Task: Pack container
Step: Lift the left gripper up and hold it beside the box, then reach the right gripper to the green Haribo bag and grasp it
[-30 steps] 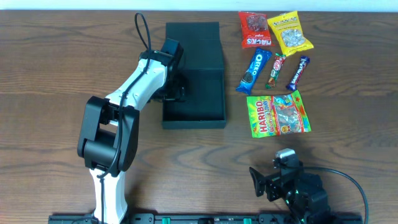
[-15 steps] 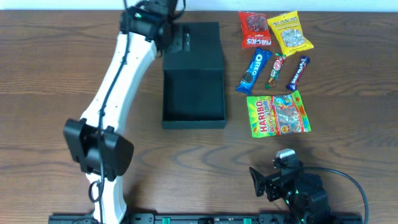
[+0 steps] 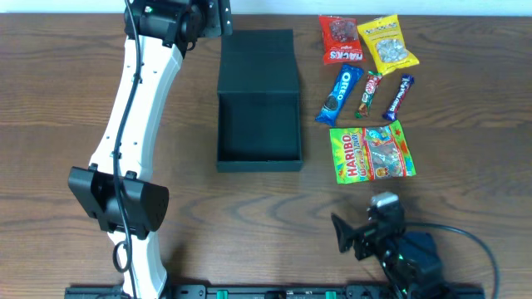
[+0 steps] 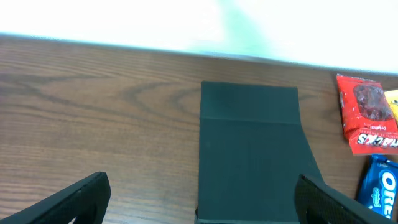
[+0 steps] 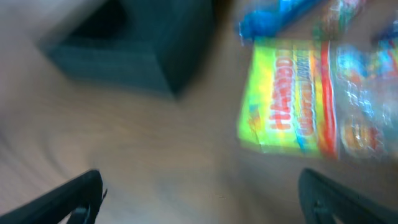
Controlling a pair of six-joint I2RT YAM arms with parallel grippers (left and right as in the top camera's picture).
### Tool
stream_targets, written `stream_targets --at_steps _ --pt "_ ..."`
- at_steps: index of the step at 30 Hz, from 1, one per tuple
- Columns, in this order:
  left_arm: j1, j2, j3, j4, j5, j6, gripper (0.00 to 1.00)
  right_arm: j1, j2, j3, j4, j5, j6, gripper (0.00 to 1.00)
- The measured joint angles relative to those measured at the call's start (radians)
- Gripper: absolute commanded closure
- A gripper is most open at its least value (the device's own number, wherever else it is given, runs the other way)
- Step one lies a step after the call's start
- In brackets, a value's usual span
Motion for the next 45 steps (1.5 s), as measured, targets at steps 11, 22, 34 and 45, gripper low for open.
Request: stream_targets --at_steps 11,22,34,45 --pt "-0.001 0.000 0.000 0.001 0.060 0.000 0.05 0.000 0.000 0.002 0.349 -0.011 0.246 0.01" --pt "-0.001 0.000 0.000 0.000 0.077 0.000 0.05 -0.170 0.025 0.024 0.591 0.177 0.274 0.01" --pt "-0.001 0.000 0.000 0.045 0.079 0.000 0.05 -0.474 0.680 0.425 0.503 -0.063 0.122 0.01" --pt "-0.001 0.000 0.000 0.047 0.078 0.000 0.05 -0.545 1.313 0.880 0.117 -0.311 -0.163 0.01"
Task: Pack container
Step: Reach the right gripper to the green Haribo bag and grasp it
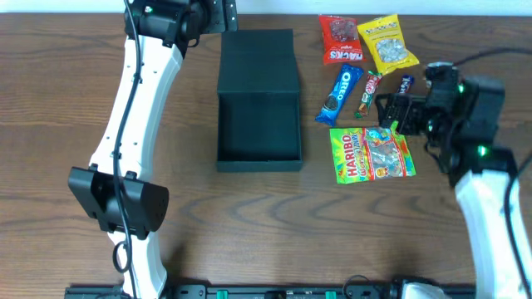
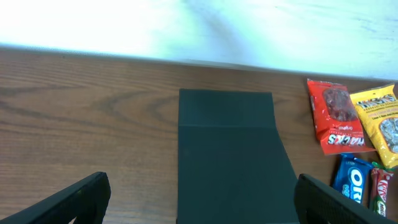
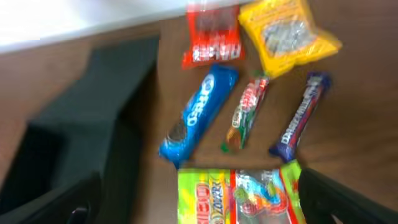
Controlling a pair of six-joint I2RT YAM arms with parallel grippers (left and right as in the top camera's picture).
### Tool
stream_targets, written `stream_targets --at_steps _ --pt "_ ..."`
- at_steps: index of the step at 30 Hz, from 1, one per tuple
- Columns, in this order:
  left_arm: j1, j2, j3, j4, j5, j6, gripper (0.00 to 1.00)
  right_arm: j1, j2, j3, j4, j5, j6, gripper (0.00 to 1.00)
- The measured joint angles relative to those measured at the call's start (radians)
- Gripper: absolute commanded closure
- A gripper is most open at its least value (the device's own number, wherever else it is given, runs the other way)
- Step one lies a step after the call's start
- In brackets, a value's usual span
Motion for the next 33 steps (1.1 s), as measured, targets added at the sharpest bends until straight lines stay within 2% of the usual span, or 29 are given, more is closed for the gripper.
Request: stream_targets --at_steps 3,7,12,20,27,33 --pt "0.000 0.000 0.000 -0.001 0.000 0.000 0.05 -0.030 0.080 0.039 -0.022 -0.101 -0.089 0.01" --pt "0.000 0.000 0.000 -0.010 0.000 0.000 0.05 -0.064 0.103 0.040 -0.022 -0.183 -0.146 0.01" --pt "0.000 0.000 0.000 -0.023 0.000 0.000 0.05 -0.098 0.140 0.043 -0.091 -0.158 -0.189 0.01" --pt "0.000 0.000 0.000 -0.031 0.000 0.000 0.05 -0.162 0.371 0.044 -0.151 -0.136 -0.229 0.04" --pt "0.000 0.000 0.000 -0.032 0.000 0.000 0.05 -0.056 0.388 0.044 -0.174 0.062 -0.177 0.10" --pt "0.000 0.000 0.000 -0.047 0.000 0.007 0.05 0.010 0.484 0.044 -0.160 0.190 -0.104 0.17"
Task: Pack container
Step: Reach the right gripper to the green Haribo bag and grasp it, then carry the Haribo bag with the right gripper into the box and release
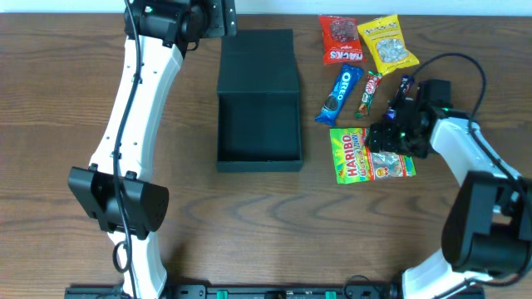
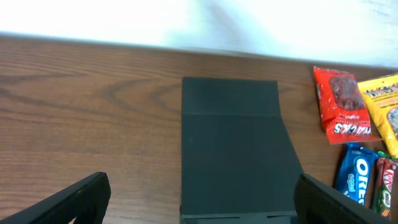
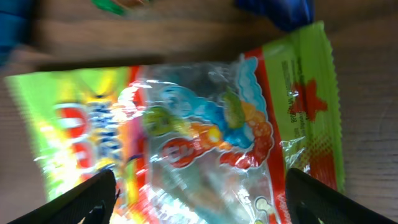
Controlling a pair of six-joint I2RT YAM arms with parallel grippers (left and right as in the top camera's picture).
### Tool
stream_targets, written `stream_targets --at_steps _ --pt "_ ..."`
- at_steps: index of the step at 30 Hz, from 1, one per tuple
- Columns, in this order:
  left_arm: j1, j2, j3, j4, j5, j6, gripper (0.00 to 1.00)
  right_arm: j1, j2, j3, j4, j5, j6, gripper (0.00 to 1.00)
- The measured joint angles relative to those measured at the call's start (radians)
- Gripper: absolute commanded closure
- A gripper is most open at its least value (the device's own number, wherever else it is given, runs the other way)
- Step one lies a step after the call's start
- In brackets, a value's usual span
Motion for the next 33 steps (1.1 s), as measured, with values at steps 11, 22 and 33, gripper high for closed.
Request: stream_targets --at_steps 11,22,33 --pt "0.000 0.000 0.000 -0.008 0.000 0.019 0.05 0.007 0.071 0.031 0.019 0.134 0.074 0.61" --pt "0.000 0.000 0.000 -0.009 0.000 0.019 0.05 0.039 0.116 0.084 -0.028 0.198 0.082 0.99" --pt "0.000 0.000 0.000 -0.010 -0.013 0.019 0.05 0.065 0.064 0.150 -0.255 0.138 0.082 0.99"
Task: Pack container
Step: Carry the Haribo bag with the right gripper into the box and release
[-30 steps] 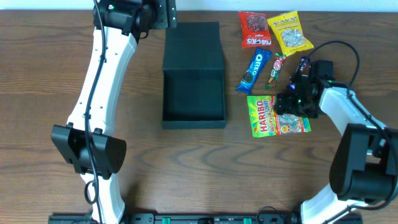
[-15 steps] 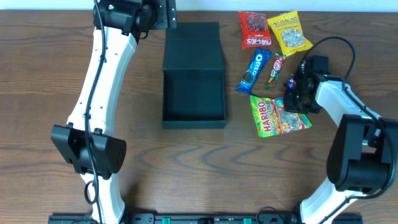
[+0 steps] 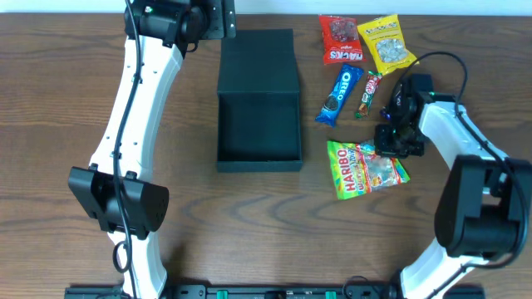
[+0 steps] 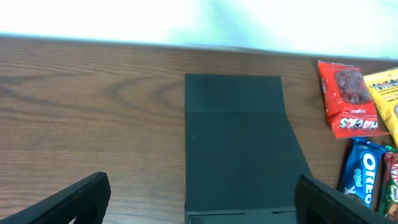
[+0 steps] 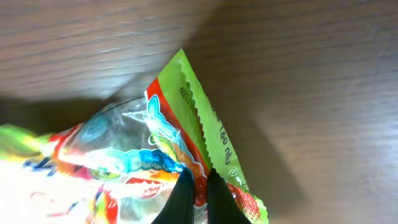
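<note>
The black box (image 3: 258,124) lies open at mid-table, its lid (image 3: 258,56) folded back behind it. A green and yellow Haribo bag (image 3: 366,168) sits tilted to the right of the box. My right gripper (image 5: 198,182) is shut on the bag's (image 5: 155,155) right edge, which is pinched between the two black fingertips. My left gripper (image 4: 199,205) hangs open above the back of the box (image 4: 239,149), with nothing between its fingers (image 4: 78,198).
Behind the Haribo bag lie a red bag (image 3: 339,39), a yellow bag (image 3: 387,43), an Oreo pack (image 3: 339,93) and a KitKat bar (image 3: 368,93). A dark blue bar is mostly hidden under the right arm. The left arm's white link (image 3: 133,108) stretches along the table's left side.
My right gripper was open just above the flat Haribo bag. It is now shut on the bag's right edge, and the bag is crumpled, turned and shifted slightly toward the front. The left arm stayed put.
My right gripper was first open low at the table's front edge, then open over the snacks at the right. After that it was open close above the Haribo bag, and now it grips that bag. The left gripper stayed open over the box lid throughout.
</note>
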Controlling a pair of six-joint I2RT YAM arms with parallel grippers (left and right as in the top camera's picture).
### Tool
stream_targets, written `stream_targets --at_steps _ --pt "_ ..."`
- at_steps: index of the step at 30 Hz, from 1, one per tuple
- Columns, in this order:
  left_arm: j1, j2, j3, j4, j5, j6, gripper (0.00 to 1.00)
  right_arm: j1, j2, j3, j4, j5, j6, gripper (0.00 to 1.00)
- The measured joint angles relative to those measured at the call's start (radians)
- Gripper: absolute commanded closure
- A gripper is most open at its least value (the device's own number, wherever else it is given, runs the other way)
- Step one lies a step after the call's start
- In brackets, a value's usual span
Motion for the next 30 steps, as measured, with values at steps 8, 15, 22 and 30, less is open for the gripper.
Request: stream_targets --at_steps 8,15,22,30 --pt "0.018 -0.002 0.000 -0.033 -0.018 0.000 0.05 0.084 -0.218 0.076 -0.020 -0.024 0.070 0.99" --pt "0.082 -0.069 0.000 -0.074 -0.021 0.000 0.05 0.194 -0.260 0.077 0.151 -0.122 0.174 0.99" --pt "0.138 -0.132 0.001 -0.122 -0.029 -0.013 0.05 0.323 -0.260 0.077 0.389 -0.175 0.376 0.99" --pt "0.144 -0.132 0.001 -0.154 -0.033 -0.016 0.05 0.447 -0.196 0.077 0.445 -0.176 0.546 0.99"
